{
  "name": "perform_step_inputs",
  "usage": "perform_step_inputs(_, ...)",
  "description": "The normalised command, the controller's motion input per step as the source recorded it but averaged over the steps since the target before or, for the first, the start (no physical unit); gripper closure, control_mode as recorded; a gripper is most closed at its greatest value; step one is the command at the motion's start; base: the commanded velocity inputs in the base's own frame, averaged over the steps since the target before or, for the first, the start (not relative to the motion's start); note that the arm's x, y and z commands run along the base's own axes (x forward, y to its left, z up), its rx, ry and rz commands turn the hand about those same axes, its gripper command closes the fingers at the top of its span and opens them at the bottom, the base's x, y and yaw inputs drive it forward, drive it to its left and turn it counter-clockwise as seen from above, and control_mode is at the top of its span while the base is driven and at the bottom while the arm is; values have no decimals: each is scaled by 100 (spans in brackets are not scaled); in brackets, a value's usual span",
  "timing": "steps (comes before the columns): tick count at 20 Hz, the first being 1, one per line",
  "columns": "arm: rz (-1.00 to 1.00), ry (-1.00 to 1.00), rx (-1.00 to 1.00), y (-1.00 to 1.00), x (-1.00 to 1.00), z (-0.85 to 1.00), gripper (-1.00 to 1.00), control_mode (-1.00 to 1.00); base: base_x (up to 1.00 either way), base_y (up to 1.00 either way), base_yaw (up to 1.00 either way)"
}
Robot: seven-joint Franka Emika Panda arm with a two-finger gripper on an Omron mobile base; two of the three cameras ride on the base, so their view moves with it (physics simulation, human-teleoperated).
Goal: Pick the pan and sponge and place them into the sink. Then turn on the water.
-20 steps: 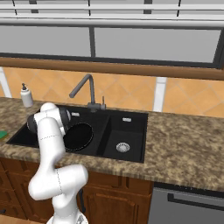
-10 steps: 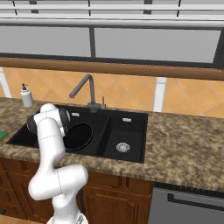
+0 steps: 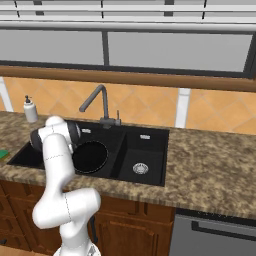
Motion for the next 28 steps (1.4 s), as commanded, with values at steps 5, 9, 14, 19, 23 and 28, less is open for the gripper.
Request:
perform_step_inputs(5, -5, 0, 0, 61, -34, 86, -100, -100, 0, 0, 0)
perform_step_inputs(9, -2, 0, 0, 42, -50, 92, -100, -100, 0, 0, 0)
perform_step_inputs(14, 0, 0, -1, 37, -72, 96, -100, -100, 0, 0, 0)
perform_step_inputs(19, 19, 1, -5, 30, -56, 62, -100, -100, 0, 0, 0)
perform_step_inputs(23, 15, 1, 0, 0, -6, 1, -100, -100, 0, 0, 0)
perform_step_inputs(28, 23, 8, 0, 28, 0, 0, -100, -100, 0, 0, 0)
